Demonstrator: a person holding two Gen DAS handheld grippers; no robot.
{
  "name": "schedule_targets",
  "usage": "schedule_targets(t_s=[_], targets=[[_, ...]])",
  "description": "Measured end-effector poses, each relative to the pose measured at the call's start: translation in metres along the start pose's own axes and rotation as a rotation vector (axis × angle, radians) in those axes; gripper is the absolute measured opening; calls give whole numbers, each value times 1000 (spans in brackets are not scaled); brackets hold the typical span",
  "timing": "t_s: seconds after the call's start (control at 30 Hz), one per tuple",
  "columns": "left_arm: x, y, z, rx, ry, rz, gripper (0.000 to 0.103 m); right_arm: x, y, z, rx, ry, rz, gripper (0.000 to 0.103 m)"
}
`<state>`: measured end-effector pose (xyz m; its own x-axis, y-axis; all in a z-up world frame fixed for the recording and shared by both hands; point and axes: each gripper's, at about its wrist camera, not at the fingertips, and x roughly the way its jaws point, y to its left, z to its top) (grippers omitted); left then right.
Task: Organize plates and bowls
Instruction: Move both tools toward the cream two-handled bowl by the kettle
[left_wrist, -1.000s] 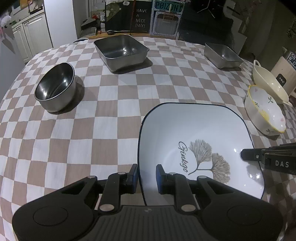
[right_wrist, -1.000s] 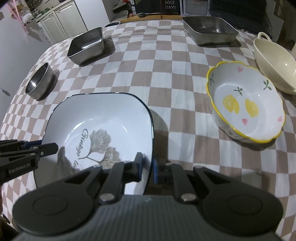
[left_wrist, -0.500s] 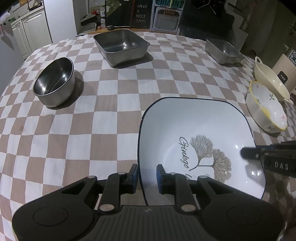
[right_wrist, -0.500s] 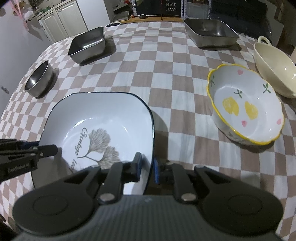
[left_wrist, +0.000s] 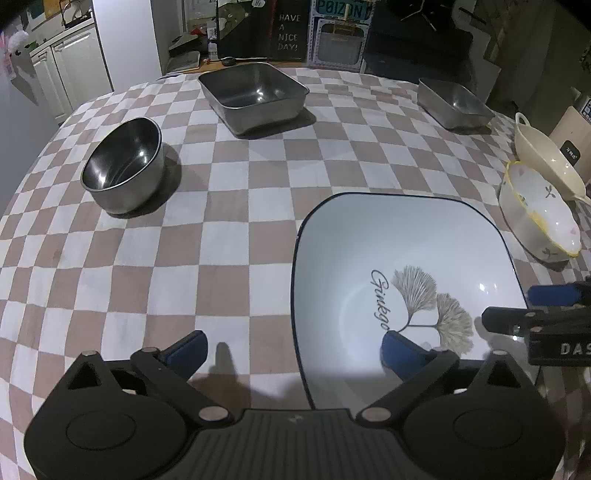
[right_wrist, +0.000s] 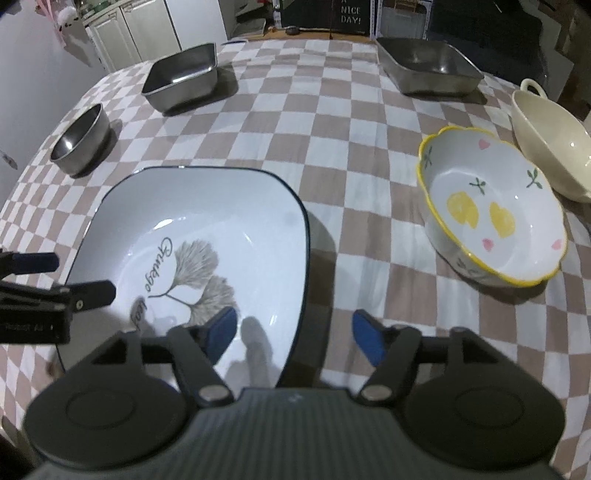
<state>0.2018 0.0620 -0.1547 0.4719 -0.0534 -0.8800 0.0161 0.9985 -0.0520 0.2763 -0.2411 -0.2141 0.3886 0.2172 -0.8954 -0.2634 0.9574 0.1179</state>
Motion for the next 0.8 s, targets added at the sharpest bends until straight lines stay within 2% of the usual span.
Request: schedule_targets(t_s=[0.17, 0.3, 0.5, 0.7, 0.8], targets=[[-5, 1, -1, -3, -5, 13, 103, -9, -3, -2, 6, -35, 0, 102], [-19, -2, 4, 9, -40, -1, 103, -23, -2, 0, -7, -70, 13, 102], [-52, -18, 23, 11, -166, -27, 103, -64, -13, 9, 27, -211, 48, 103], [-80, -53, 49, 19, -287, -73, 103, -98, -41, 19, 102, -326, 57, 103], [-84, -73, 61, 3, -320, -104, 103, -111, -65, 22, 160, -377, 31, 103]])
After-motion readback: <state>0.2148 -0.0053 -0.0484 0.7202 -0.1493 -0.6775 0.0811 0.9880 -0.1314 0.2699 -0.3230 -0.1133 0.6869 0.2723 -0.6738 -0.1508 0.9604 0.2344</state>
